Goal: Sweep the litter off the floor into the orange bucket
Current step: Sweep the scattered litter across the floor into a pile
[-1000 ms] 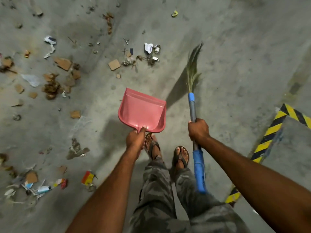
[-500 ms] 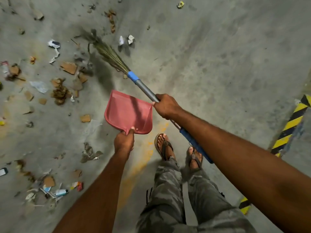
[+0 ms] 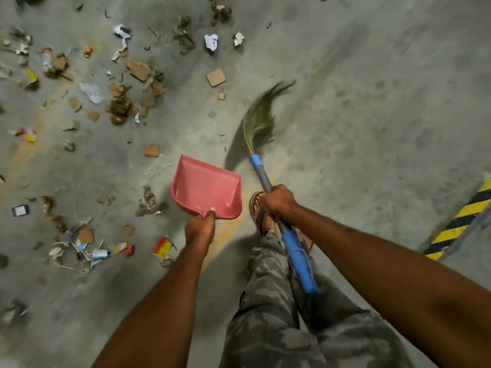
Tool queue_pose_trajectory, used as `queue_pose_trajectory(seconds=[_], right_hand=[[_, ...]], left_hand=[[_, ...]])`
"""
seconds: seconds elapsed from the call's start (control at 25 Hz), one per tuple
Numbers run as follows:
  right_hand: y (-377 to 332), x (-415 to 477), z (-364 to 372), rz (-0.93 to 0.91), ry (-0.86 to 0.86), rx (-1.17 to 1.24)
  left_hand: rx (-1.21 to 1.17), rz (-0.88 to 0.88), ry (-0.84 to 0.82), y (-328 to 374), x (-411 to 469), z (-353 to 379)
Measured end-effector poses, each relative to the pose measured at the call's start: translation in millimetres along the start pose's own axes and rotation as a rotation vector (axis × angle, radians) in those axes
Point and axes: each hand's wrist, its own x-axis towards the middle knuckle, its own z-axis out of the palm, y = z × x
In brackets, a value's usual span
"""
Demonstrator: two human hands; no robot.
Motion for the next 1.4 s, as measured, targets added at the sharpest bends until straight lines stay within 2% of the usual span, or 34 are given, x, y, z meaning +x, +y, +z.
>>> queue_pose_trajectory(seconds=[0.16,0.24,0.36,0.56,0.68,0.84,0.88,1.0,1.2,1.28,1.4], right_hand=[[-61,16,-7,-0.193,-0.066,-0.053],[-61,2,-23,-0.289,-0.062,-0.067],[-30,-23,-53,-0.353,0.053,-0.042],[74,-44,-97,-0.121,0.329,0.283],[141,-42,-116,0.076,0.550,0.349],[177,-4,-136,0.359,0.563,0.450],[175,10,-139,0.405,0.507,0.452],[143,32,-146,0.333,0.372,0.311],[36,33,-165,-0.017,0.152,0.255],[-7,32,-168,-0.114,0.141,0.293],[-25,31,-170,-0.124,0.243,0.448]], left_hand=[[-0.086,-0.038,0.026,-31,-8,-12],[-0.101,-0.003,0.018,-19,-21,-11],[-0.108,0.071,-0.039,24,-39,10],[-0.083,0.174,-0.205,102,-70,69],[0.002,0.214,-0.315,128,-83,109],[0.101,0.259,-0.378,142,-86,136],[0.129,0.267,-0.386,143,-78,141],[0.151,0.248,-0.366,144,-62,136],[0.098,0.229,-0.309,168,-33,104],[0.073,0.232,-0.281,193,-23,89],[0.057,0.269,-0.300,225,-19,81]])
